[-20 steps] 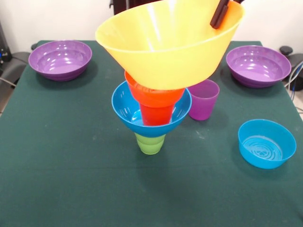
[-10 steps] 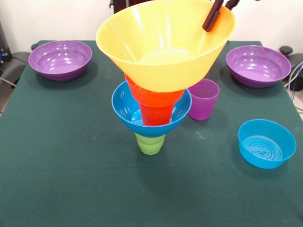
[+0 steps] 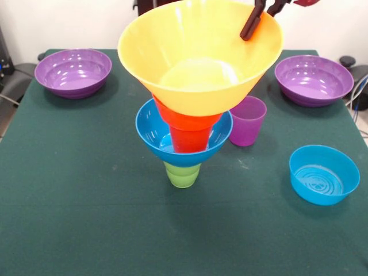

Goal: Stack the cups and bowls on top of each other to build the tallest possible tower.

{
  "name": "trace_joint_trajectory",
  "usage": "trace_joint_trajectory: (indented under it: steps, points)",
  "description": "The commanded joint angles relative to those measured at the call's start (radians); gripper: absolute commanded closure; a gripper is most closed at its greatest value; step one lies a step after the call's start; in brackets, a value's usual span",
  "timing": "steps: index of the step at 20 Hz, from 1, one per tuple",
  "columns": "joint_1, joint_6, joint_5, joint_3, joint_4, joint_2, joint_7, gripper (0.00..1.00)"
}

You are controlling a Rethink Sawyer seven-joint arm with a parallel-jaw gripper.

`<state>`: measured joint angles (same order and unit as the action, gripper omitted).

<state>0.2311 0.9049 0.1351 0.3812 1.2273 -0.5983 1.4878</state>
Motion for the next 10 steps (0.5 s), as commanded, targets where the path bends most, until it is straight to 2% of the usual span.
trace_joint_trajectory:
  steps: [1,10]
  points:
    - [0.023,0.079,0.072,-0.032,-0.045,0.014,0.058,1.0]
    - [0.034,0.095,0.069,-0.013,-0.047,0.017,0.059,1.0]
